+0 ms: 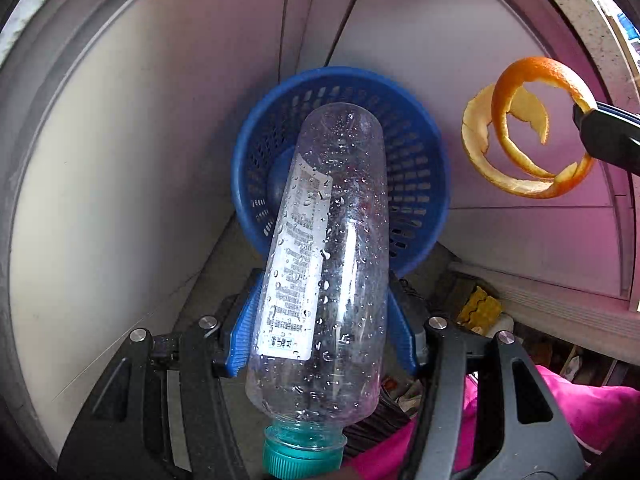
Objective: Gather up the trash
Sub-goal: 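Carry the water bottle and orange peel down over the blue basket, then open both tools to drop the bottle and peel into the basket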
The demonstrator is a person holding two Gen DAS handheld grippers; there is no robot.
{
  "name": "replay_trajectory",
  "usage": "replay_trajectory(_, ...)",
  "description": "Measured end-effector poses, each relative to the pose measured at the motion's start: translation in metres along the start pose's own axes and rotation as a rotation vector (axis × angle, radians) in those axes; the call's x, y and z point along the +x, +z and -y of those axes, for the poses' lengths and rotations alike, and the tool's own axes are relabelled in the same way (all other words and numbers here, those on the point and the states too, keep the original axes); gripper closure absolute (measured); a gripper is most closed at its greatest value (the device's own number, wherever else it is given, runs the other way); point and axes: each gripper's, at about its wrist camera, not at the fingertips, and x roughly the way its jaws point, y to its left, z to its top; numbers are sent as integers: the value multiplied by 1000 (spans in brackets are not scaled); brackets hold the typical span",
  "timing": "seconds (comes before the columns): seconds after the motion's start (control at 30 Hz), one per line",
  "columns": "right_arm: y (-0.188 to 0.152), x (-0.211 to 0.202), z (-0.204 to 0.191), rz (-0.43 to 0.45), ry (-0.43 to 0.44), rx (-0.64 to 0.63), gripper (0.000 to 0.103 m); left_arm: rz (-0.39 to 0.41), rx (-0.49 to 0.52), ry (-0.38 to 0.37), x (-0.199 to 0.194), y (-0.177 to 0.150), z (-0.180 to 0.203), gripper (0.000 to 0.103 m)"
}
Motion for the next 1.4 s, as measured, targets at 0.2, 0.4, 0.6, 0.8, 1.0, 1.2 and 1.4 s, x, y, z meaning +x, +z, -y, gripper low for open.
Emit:
replay_trajectory(0.2, 3, 12, 9, -20, -17, 17, 76, -10, 3, 5, 3, 6, -3, 45)
replay_trajectory(0.4, 7, 15, 12, -24, -19, 17, 73, -17, 17, -1, 4, 13, -2, 44)
replay_trajectory(0.6, 8, 14, -1, -10, -26, 22, 68, -14, 7, -40, 4, 20, 0, 38)
replay_trajectory(0.8, 7, 8, -5, 6, -22, 26, 66, -5, 17, -49, -1, 23, 2, 37)
replay_trajectory(1.0, 9, -3, 0, 22, -11, 31, 66, 9, 13, -51, -6, 21, 3, 37)
replay_trajectory(1.2, 9, -19, 2, 53, 10, 39, 66, 54, 20, -58, -28, 22, 3, 37)
replay_trajectory(1.4, 9, -55, 3, 120, 24, 37, 63, 146, 50, -66, -72, 27, 4, 37)
